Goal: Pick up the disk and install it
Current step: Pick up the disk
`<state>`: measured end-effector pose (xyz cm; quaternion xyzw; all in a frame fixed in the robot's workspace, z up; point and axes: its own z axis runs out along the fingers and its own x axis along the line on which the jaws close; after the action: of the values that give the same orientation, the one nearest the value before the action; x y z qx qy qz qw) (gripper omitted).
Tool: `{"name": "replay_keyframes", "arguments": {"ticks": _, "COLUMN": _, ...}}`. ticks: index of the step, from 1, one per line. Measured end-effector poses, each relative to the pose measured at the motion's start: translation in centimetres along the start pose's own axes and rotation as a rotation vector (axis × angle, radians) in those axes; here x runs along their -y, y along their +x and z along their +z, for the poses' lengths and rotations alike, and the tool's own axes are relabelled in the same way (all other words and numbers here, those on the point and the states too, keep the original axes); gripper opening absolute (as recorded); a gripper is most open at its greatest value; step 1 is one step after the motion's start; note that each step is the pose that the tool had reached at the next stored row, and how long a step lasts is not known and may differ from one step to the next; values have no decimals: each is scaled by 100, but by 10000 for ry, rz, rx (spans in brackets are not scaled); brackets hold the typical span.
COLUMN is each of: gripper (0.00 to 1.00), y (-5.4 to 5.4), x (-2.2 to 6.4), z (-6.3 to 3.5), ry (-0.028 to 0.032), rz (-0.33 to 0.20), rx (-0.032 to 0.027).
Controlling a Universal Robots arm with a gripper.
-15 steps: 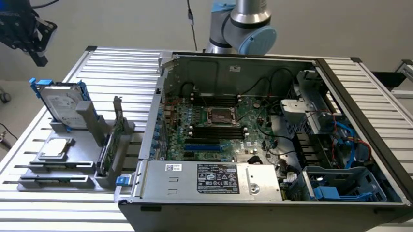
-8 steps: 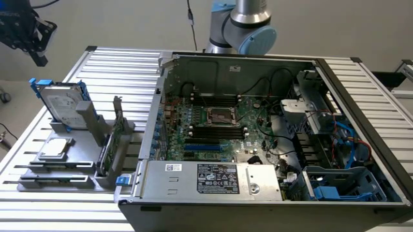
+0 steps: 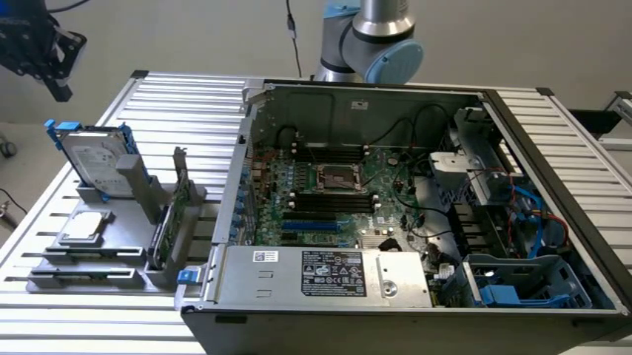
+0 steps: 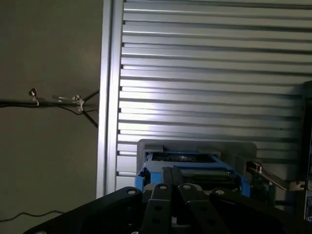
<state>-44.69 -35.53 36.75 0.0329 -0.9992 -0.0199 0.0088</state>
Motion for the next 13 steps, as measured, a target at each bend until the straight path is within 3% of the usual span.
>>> {"name": "replay_keyframes", "arguments": {"ticks": 13, "gripper": 11, "y": 0, "x": 0, "z": 10, "ry": 38, "rz": -2366, "rx": -95}}
